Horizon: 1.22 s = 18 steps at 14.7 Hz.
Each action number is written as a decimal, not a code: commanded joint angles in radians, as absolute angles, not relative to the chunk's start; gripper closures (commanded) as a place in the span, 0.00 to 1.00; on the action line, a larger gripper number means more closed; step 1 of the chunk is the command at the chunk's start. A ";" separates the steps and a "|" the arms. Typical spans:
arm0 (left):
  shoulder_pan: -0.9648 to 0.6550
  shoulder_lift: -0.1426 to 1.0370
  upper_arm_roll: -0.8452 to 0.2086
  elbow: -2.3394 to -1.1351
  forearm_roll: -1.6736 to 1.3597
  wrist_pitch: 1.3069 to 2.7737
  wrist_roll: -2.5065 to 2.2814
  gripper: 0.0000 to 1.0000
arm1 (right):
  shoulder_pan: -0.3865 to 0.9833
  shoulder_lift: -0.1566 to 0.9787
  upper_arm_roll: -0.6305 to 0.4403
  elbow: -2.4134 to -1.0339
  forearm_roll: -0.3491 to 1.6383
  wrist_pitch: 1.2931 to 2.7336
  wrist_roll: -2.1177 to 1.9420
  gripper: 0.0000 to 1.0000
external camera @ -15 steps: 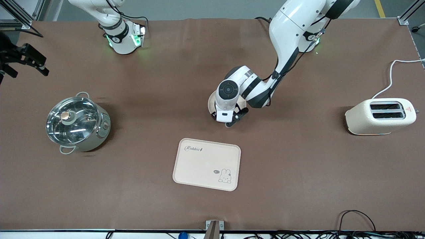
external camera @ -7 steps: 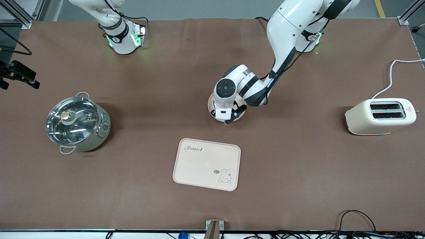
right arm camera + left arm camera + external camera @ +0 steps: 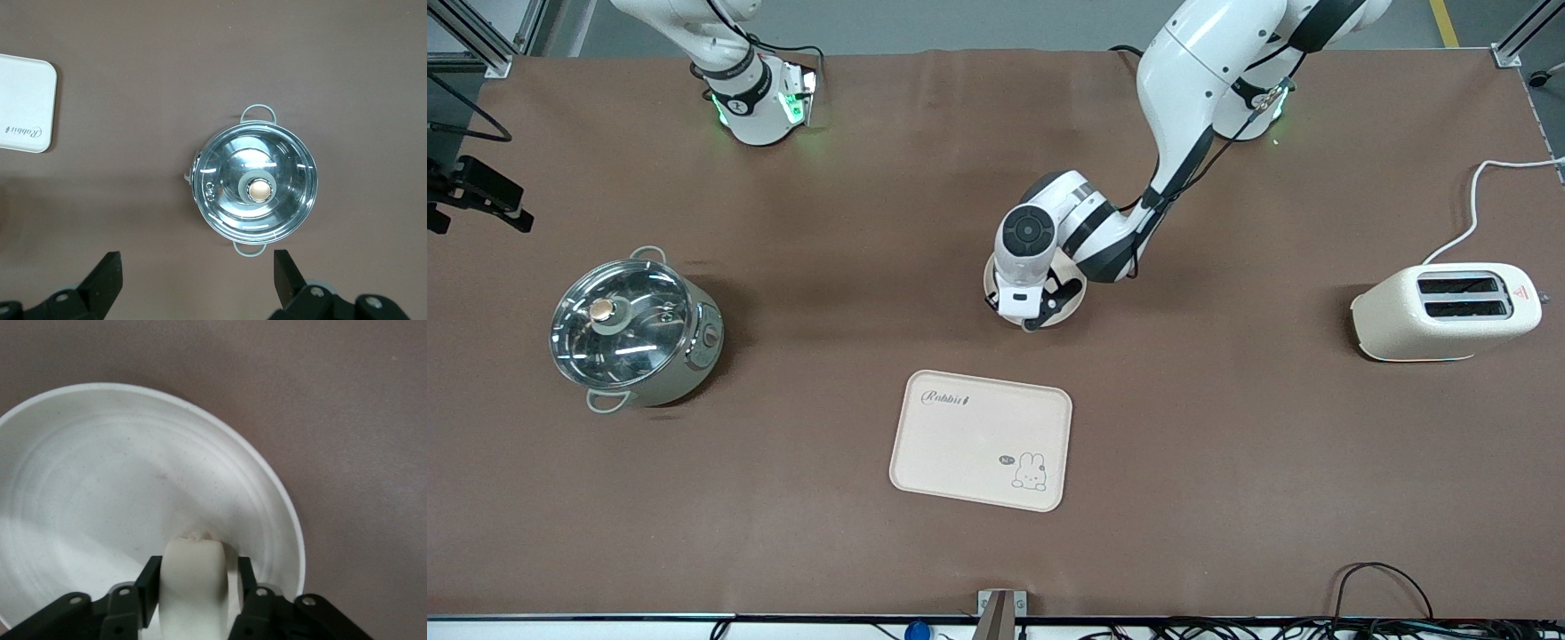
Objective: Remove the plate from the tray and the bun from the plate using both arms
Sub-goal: 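Grasp the bun on the plate with the left gripper and lift, then carry the bun with the left gripper and lower it beside the tray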
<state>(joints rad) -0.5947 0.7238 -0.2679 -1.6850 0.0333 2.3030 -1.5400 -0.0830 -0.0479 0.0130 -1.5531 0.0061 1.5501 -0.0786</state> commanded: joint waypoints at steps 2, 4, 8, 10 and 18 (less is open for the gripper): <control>-0.598 0.719 -0.268 -1.704 0.026 2.319 -1.562 0.58 | -0.083 -0.066 0.026 -1.555 -0.011 1.563 -0.064 0.00; -0.592 0.709 -0.268 -1.700 0.026 2.309 -1.574 0.58 | -0.086 -0.071 0.025 -1.560 -0.009 1.562 -0.064 0.00; -0.569 0.661 -0.267 -1.694 0.026 2.306 -1.574 0.66 | -0.091 -0.069 0.021 -1.560 -0.009 1.551 -0.077 0.00; -0.569 0.663 -0.267 -1.695 0.026 2.306 -1.572 0.70 | -0.091 -0.069 0.021 -1.559 -0.009 1.539 -0.077 0.00; -0.409 0.538 -0.259 -1.589 0.052 2.091 -1.544 0.73 | -0.089 -0.069 0.021 -1.557 -0.008 1.529 -0.075 0.00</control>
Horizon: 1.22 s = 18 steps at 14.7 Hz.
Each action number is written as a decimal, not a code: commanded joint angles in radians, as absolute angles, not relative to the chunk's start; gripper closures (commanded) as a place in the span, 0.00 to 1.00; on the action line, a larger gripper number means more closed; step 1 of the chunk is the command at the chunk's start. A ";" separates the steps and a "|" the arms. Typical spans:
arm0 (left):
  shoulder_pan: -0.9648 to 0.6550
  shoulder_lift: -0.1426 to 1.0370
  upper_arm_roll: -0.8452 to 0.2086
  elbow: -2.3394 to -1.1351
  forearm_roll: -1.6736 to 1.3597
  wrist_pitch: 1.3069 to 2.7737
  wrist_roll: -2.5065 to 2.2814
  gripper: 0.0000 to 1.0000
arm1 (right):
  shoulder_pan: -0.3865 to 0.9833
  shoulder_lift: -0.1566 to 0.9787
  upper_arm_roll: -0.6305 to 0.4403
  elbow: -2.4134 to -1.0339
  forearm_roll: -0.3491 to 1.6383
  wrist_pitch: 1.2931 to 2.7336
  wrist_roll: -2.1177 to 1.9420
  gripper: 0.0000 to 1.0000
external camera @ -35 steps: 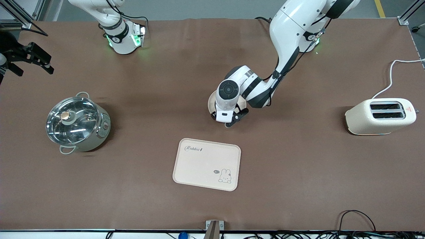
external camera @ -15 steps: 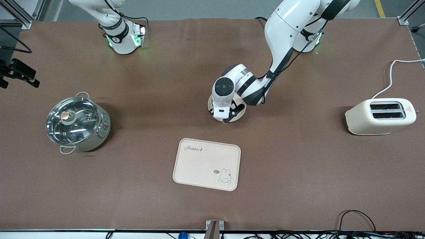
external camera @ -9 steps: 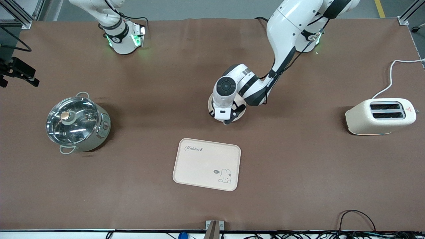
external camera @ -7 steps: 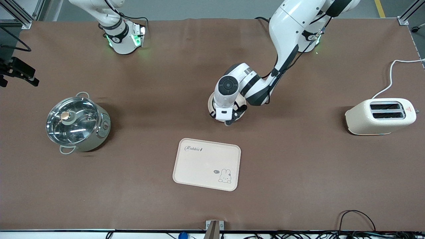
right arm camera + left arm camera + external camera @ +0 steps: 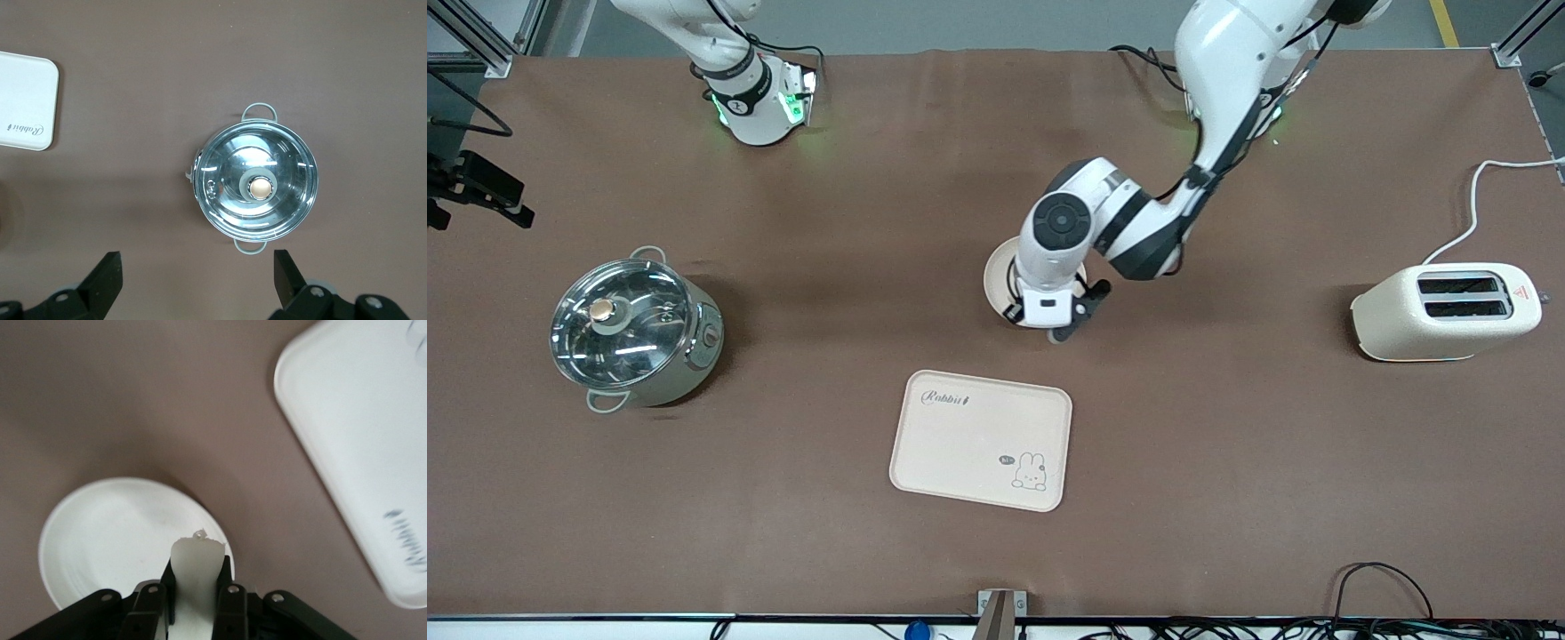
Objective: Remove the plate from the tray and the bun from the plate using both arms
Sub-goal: 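Carry the bun with the left gripper and lower it beside the tray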
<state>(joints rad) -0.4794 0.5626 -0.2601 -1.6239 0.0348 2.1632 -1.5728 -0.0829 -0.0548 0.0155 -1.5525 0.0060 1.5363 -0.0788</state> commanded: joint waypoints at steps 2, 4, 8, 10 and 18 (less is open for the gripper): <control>-0.321 0.543 -0.255 -1.583 0.064 2.091 -1.412 0.72 | -0.087 -0.069 0.023 -1.557 -0.008 1.531 -0.075 0.00; -0.229 0.567 -0.255 -1.580 0.119 2.102 -1.352 0.72 | -0.086 -0.069 0.023 -1.557 -0.008 1.529 -0.075 0.00; -0.088 0.655 -0.255 -1.542 0.215 2.112 -1.169 0.72 | -0.089 -0.069 0.023 -1.557 -0.006 1.529 -0.075 0.00; -0.029 0.684 -0.255 -1.534 0.216 2.134 -1.091 0.72 | -0.089 -0.068 0.023 -1.557 -0.006 1.532 -0.077 0.00; 0.025 0.776 -0.253 -1.543 0.221 2.226 -1.011 0.18 | -0.086 -0.069 0.023 -1.557 -0.006 1.529 -0.075 0.00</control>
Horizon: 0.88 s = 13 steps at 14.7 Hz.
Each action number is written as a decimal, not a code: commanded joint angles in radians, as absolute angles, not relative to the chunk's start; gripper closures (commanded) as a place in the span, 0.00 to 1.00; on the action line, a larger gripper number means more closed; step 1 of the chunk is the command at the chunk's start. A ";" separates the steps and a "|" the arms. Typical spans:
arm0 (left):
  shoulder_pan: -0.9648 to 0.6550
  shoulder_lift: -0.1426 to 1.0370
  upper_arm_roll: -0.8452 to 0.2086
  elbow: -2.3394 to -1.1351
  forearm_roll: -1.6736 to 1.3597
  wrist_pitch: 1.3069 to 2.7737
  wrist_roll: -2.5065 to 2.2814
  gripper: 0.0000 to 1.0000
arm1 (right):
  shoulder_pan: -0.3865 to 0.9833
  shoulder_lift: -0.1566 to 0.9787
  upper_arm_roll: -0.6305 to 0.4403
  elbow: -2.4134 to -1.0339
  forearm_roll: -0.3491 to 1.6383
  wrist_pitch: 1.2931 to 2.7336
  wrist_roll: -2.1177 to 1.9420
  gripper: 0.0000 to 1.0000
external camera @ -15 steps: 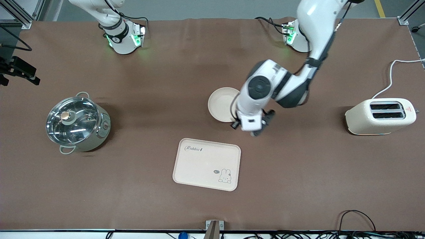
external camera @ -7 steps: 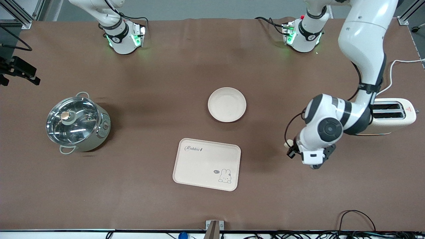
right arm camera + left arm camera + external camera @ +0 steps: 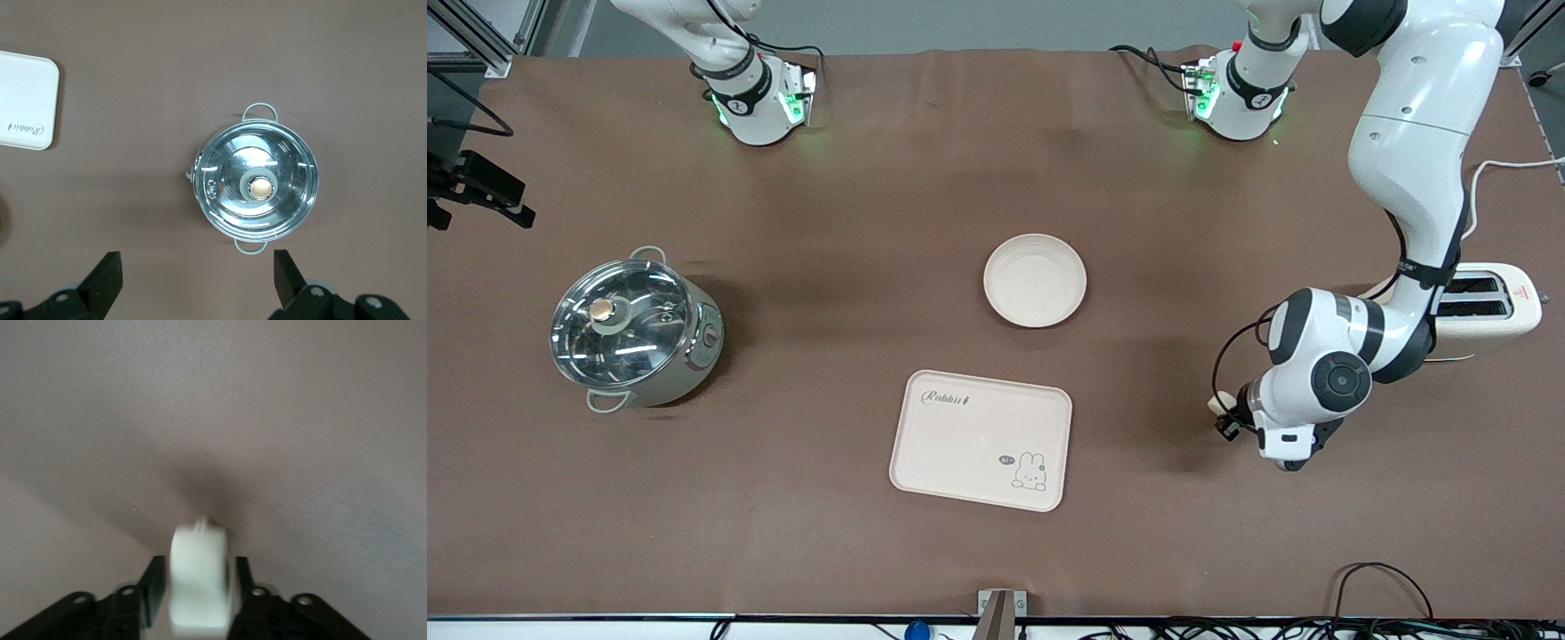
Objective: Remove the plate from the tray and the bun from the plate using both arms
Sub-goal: 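Carry the bun with the left gripper and lower it beside the tray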
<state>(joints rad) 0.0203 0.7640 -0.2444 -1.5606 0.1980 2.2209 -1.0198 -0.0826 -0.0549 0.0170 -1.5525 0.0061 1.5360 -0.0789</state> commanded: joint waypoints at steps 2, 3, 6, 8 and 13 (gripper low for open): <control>0.025 0.773 -0.253 -1.540 0.221 2.224 -0.994 0.00 | -0.087 -0.069 0.023 -1.557 -0.006 1.528 -0.075 0.00; 0.020 0.767 -0.255 -1.539 0.221 2.224 -0.979 0.00 | -0.087 -0.069 0.023 -1.557 -0.006 1.528 -0.075 0.00; 0.031 0.681 -0.262 -1.536 0.280 2.200 -0.902 0.00 | -0.084 -0.069 0.025 -1.557 -0.006 1.528 -0.075 0.00; 0.049 0.628 -0.264 -1.534 0.288 2.166 -0.804 0.00 | -0.084 -0.069 0.025 -1.557 -0.006 1.529 -0.075 0.00; 0.092 0.500 -0.267 -1.534 0.275 2.115 -0.551 0.00 | -0.084 -0.069 0.025 -1.557 -0.006 1.526 -0.077 0.00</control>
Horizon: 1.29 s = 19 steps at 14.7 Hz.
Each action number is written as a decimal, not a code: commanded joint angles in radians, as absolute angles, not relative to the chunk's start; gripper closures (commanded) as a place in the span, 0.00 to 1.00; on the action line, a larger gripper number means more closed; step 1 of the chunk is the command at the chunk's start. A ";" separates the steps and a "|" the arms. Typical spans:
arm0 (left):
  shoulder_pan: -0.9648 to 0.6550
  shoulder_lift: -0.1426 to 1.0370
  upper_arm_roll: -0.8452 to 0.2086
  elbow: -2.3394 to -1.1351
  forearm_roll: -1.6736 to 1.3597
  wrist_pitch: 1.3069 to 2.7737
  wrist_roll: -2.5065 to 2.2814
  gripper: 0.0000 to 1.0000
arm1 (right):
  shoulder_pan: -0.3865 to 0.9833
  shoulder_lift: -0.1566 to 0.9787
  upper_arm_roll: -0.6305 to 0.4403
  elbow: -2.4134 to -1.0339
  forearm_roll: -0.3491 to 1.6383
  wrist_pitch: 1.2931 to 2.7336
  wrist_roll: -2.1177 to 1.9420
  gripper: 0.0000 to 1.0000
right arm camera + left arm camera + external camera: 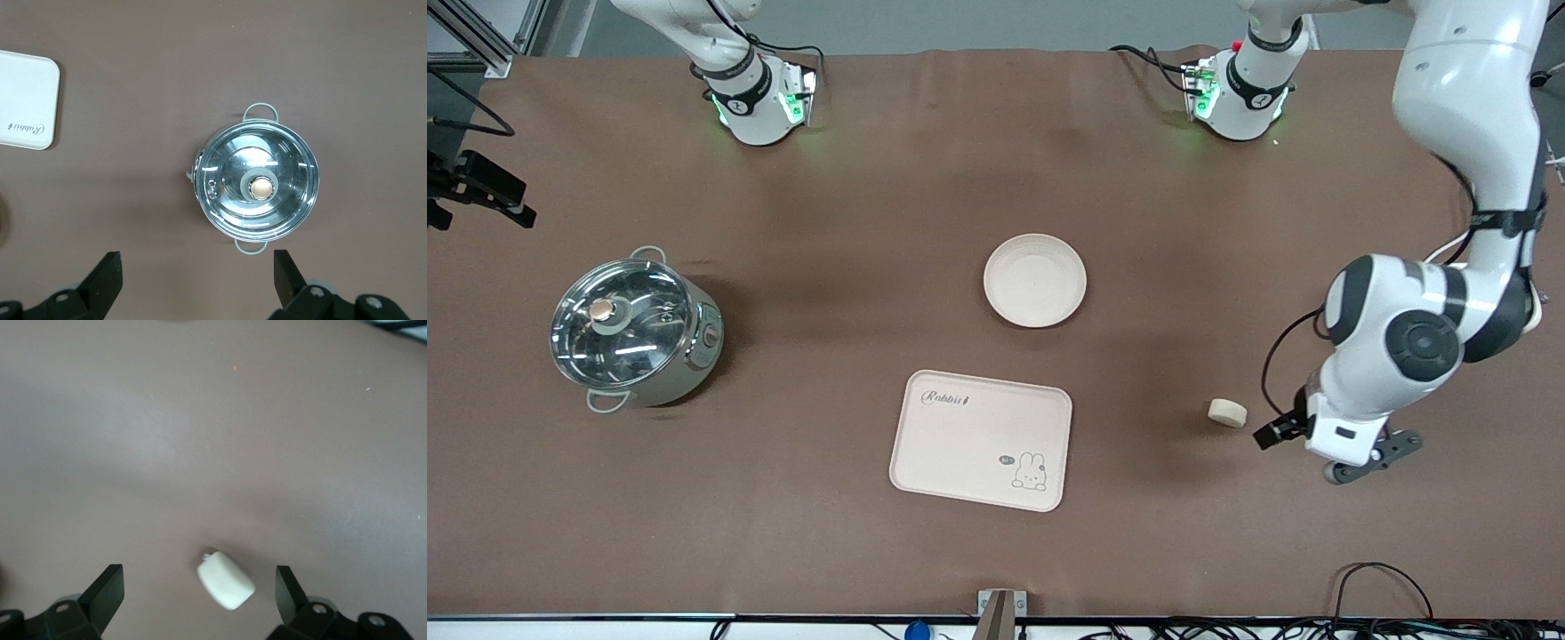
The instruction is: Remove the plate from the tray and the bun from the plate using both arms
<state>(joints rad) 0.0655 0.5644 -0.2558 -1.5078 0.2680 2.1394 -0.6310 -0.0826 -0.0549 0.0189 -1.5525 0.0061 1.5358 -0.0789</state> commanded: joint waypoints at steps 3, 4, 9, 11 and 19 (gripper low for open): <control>0.094 0.402 -0.270 -1.532 0.264 1.998 -0.497 0.00 | -0.084 -0.069 0.025 -1.557 -0.006 1.528 -0.075 0.00; 0.092 0.361 -0.270 -1.534 0.233 1.961 -0.489 0.00 | -0.084 -0.069 0.025 -1.557 -0.006 1.528 -0.075 0.00; 0.103 0.166 -0.262 -1.503 0.109 1.692 -0.274 0.00 | -0.084 -0.069 0.025 -1.557 -0.006 1.528 -0.075 0.00; 0.095 0.105 -0.229 -1.500 0.065 1.635 -0.165 0.00 | -0.083 -0.069 0.025 -1.557 -0.006 1.529 -0.075 0.00; -0.038 -0.020 -0.054 -1.522 0.023 1.440 -0.081 0.00 | -0.084 -0.069 0.025 -1.557 -0.005 1.532 -0.075 0.00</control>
